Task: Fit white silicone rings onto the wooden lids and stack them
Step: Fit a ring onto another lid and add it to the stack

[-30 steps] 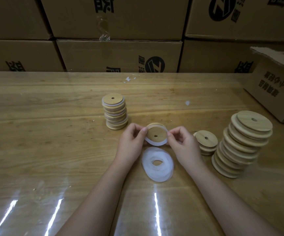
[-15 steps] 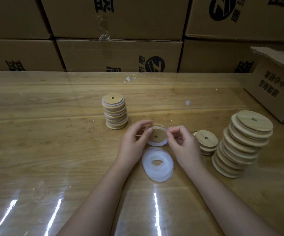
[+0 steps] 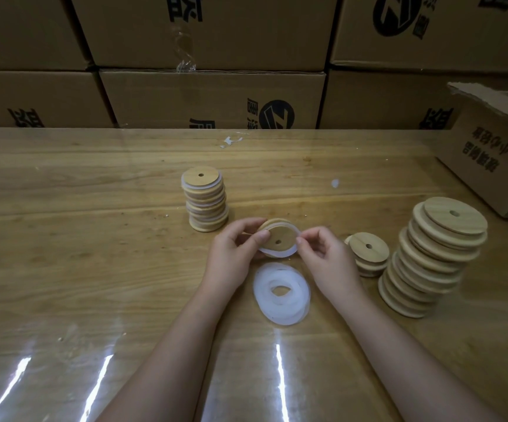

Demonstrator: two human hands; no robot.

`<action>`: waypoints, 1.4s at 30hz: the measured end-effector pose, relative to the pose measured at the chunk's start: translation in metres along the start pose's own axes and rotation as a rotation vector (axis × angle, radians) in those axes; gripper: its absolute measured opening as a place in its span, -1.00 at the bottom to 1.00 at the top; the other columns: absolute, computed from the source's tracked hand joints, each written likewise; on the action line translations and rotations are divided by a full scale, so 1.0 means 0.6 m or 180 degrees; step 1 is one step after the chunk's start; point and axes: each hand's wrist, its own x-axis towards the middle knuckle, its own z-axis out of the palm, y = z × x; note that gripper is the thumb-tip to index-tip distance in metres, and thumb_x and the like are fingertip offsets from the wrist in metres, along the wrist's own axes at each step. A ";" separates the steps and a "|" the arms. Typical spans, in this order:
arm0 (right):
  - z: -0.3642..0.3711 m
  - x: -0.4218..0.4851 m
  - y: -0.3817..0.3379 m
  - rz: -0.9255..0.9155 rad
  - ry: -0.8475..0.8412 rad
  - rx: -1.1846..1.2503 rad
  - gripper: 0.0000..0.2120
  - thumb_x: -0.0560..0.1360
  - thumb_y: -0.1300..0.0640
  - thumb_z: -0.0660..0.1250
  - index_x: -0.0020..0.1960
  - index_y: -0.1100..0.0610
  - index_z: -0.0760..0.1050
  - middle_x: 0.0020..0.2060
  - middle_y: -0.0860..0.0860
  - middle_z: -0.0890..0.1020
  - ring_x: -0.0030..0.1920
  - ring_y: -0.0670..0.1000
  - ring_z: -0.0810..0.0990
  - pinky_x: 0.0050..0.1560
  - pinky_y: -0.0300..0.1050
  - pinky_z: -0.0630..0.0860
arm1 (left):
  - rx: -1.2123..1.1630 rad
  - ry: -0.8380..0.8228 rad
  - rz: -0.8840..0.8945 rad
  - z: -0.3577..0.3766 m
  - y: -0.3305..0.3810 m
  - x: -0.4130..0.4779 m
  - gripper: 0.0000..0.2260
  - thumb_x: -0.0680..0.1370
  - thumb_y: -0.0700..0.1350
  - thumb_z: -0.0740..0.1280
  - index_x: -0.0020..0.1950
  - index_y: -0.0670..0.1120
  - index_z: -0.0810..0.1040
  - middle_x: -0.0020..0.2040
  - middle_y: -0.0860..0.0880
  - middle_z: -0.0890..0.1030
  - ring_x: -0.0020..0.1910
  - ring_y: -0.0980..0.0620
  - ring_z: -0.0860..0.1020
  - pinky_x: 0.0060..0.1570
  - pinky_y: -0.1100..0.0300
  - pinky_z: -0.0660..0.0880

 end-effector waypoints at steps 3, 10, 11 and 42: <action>-0.002 0.000 0.000 0.0012 0.0024 0.0009 -0.89 0.50 0.17 0.34 -0.15 -0.02 0.50 -0.23 -0.13 0.63 -0.19 -0.25 0.59 -0.17 -0.40 0.49 | -0.0044 -0.0079 -0.0064 0.000 0.000 0.000 -0.84 0.51 -0.27 0.35 -0.02 -0.03 0.59 -0.10 -0.03 0.63 -0.15 0.07 0.59 -0.21 0.22 0.59; 0.002 -0.003 -0.004 -0.0163 0.0002 0.0075 -0.79 0.49 0.24 0.35 -0.17 -0.07 0.49 -0.21 -0.16 0.62 -0.19 -0.26 0.60 -0.14 -0.40 0.50 | 0.0931 -0.0249 0.0681 0.006 -0.005 -0.005 -0.73 0.54 -0.19 0.33 0.15 0.13 0.50 0.07 0.10 0.58 0.05 0.22 0.51 0.05 0.39 0.41; 0.002 -0.004 -0.005 -0.0181 0.0011 0.0094 -0.78 0.48 0.24 0.35 -0.17 -0.07 0.49 -0.20 -0.18 0.62 -0.19 -0.27 0.60 -0.14 -0.41 0.50 | 0.0987 -0.0280 0.0755 0.007 -0.004 -0.006 -0.73 0.54 -0.19 0.33 0.14 0.14 0.50 0.06 0.13 0.57 0.08 0.23 0.51 0.07 0.40 0.39; 0.003 -0.003 -0.001 -0.0276 0.0224 0.0280 -0.76 0.48 0.28 0.34 -0.16 -0.07 0.48 -0.10 -0.14 0.61 -0.14 -0.27 0.60 -0.15 -0.44 0.47 | 0.0791 -0.0045 0.0784 0.006 -0.007 -0.006 -0.68 0.48 -0.32 0.36 0.07 0.07 0.51 -0.03 0.16 0.57 -0.09 0.37 0.50 -0.05 0.44 0.42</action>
